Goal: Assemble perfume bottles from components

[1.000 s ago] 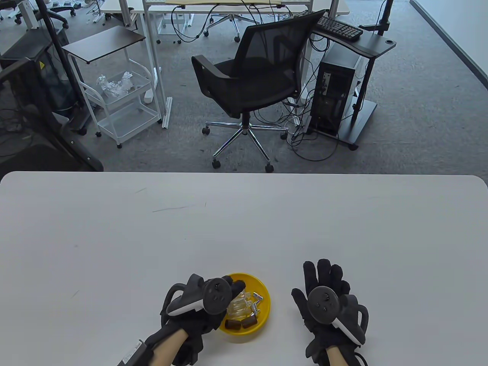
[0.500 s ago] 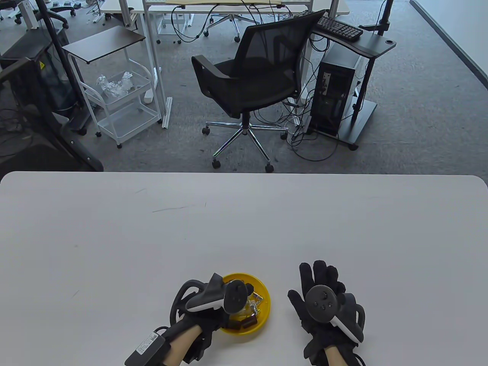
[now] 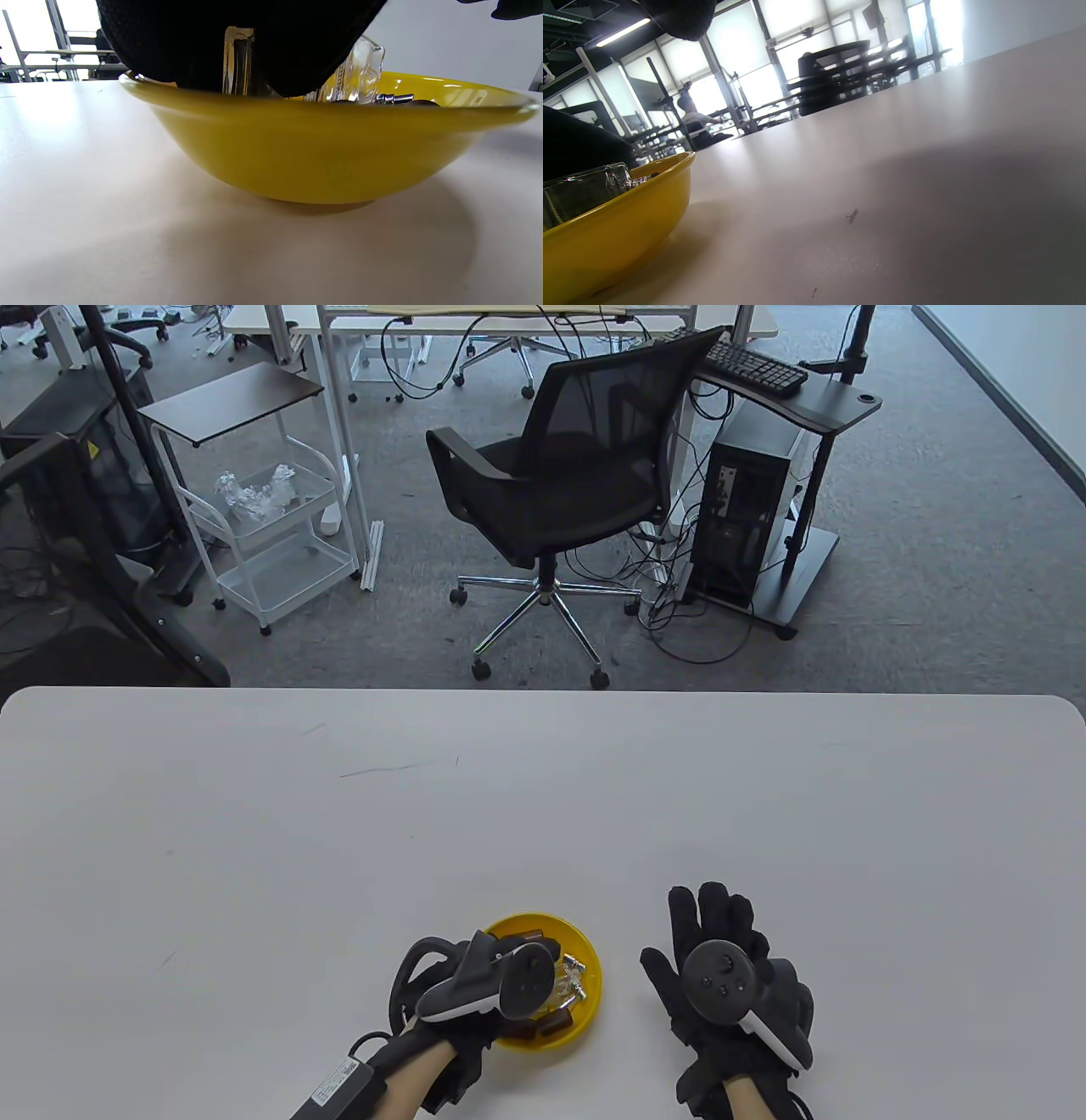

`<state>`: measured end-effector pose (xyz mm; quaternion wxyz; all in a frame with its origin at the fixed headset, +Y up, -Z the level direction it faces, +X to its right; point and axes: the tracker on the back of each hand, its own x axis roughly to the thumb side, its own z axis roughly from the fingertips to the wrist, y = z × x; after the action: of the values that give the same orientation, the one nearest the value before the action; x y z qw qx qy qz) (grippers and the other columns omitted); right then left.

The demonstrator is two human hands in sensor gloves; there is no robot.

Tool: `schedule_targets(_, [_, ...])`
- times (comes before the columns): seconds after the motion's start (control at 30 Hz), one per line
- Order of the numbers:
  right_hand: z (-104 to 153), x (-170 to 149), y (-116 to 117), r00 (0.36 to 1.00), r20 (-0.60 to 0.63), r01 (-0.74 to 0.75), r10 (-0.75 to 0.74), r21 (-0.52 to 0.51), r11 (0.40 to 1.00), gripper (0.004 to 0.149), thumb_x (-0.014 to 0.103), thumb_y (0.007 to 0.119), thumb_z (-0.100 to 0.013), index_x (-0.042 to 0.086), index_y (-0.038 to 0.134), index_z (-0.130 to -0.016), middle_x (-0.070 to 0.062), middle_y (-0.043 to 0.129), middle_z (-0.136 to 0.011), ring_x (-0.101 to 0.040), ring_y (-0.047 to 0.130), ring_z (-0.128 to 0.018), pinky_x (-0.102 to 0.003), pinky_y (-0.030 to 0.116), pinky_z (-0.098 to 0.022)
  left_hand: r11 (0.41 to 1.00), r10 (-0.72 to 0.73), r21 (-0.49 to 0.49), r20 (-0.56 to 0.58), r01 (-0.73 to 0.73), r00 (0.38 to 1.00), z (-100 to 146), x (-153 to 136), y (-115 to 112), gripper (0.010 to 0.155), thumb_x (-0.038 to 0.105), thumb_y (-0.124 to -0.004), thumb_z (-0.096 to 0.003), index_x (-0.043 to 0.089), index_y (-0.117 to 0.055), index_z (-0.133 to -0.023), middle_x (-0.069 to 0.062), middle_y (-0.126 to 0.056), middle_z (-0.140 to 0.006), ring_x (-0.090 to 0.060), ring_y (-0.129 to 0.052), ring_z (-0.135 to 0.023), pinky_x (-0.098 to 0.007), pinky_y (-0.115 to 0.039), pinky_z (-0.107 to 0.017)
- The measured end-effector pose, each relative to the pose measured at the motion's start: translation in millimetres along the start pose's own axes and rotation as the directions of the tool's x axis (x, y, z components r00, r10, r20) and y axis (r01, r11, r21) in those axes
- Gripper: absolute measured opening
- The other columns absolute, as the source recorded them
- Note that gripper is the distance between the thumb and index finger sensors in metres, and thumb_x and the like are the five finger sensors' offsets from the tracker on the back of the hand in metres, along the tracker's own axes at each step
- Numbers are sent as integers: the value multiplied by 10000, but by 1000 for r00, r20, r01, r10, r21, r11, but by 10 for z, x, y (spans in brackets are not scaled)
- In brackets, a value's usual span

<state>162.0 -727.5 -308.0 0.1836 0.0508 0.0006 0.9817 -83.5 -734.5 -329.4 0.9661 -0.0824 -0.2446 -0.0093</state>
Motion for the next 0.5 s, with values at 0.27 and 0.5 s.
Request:
schedule_targets(0.27, [11,-3,-14,1000,10,6,-6,-23,1000,687,468,579,-662,172,162,-1122,-186,60,-1172,-501,77,-1006,-683,260,-687,961,187,212,-27,-177,982,167,-140,137,631,269,-796,-529,336,-525,-1095,-75,-779,-1021,-307,-916,-840,-479,-802,-599])
schedule_targets(0.5, [23,-7,-18,1000,6,2,-2,-27,1000,686,467,580,-662,169,169,-1122,-191,66,-1172,-504,82,-1005,-684,266,-685,843,381,401,22,-357,924,415,-278,238,650,262,-797,-526,267,-505,-1107,-81,-759,-1021,-327,-900,-843,-472,-800,-597])
